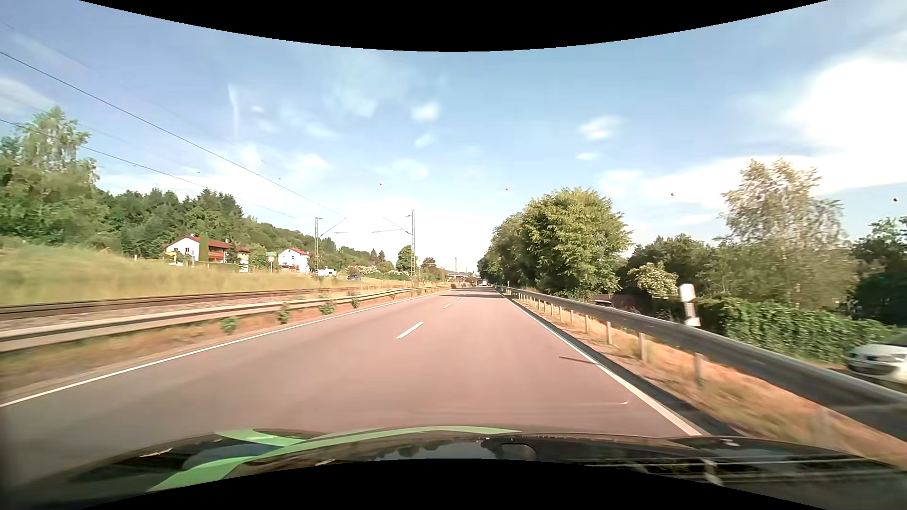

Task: Follow the waypoints while adhering to traffic rules and regulations

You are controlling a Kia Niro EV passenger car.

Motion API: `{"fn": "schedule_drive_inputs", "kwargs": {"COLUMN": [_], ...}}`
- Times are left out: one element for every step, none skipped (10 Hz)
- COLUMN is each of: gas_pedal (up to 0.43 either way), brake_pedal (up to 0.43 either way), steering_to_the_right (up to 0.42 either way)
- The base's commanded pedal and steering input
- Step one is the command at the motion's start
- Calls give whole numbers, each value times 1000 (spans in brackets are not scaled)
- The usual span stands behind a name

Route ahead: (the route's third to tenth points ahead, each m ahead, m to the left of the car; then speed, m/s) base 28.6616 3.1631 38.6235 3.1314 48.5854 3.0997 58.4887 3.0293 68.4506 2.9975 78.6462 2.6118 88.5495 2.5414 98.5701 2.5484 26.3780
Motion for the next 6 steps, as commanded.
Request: {"fn": "schedule_drive_inputs", "kwargs": {"gas_pedal": [339, 339, 331, 280, 248, 248], "brake_pedal": [0, 0, 0, 0, 0, 0], "steering_to_the_right": [-2, -2, -2, -1, -1, 0]}}
